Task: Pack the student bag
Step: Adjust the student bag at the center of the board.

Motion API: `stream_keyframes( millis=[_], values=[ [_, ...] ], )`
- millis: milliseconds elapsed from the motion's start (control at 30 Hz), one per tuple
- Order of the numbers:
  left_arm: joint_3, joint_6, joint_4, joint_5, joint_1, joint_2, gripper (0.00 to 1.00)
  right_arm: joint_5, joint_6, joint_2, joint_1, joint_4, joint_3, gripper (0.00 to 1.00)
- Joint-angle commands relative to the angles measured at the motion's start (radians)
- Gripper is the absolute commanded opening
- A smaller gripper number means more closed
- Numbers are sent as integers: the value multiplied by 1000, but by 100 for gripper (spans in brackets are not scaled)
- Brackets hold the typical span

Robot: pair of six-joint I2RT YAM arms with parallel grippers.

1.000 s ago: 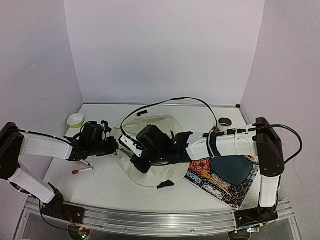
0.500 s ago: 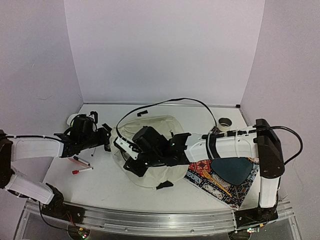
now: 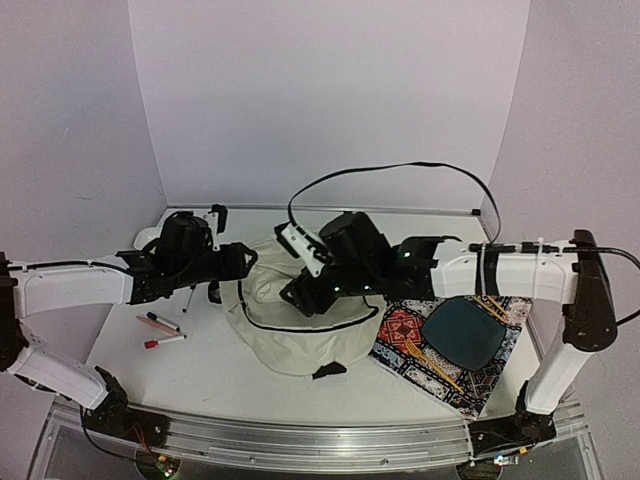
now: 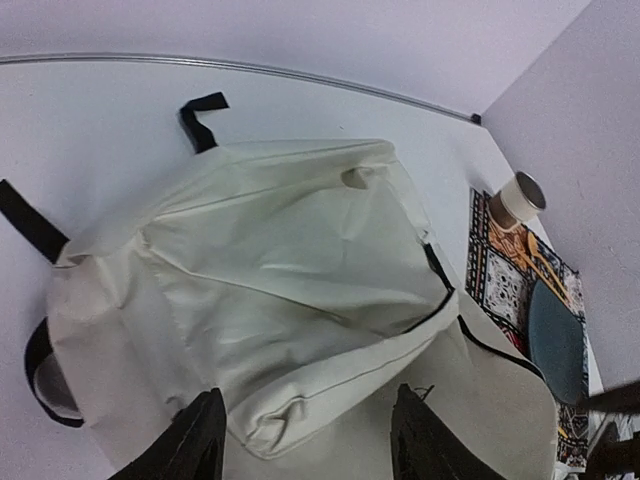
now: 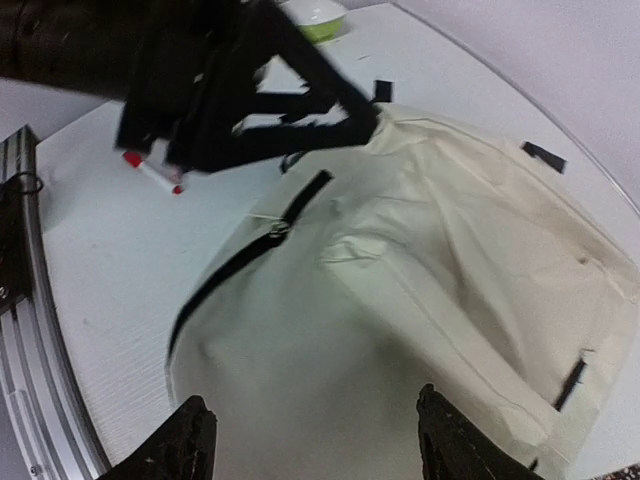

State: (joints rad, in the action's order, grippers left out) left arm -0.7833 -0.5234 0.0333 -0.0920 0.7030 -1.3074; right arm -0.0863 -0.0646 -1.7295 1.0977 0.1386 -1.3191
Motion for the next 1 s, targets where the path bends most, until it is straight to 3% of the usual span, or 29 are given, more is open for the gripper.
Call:
stream_keyframes(
  millis=[0, 300, 667, 967],
  values=[
    [-87, 26, -10, 46, 78, -83, 59, -86, -77, 71, -47, -17, 104, 69],
    [-9, -39, -16, 47, 190, -127, 61, -99, -175, 38, -13, -24, 224, 69],
    [173, -167, -76, -86, 204, -77, 61, 33, -271, -109, 124, 51, 154, 70],
    [79, -115, -111, -123, 204, -71, 61, 15, -206, -8, 68, 50, 128, 74]
  ],
)
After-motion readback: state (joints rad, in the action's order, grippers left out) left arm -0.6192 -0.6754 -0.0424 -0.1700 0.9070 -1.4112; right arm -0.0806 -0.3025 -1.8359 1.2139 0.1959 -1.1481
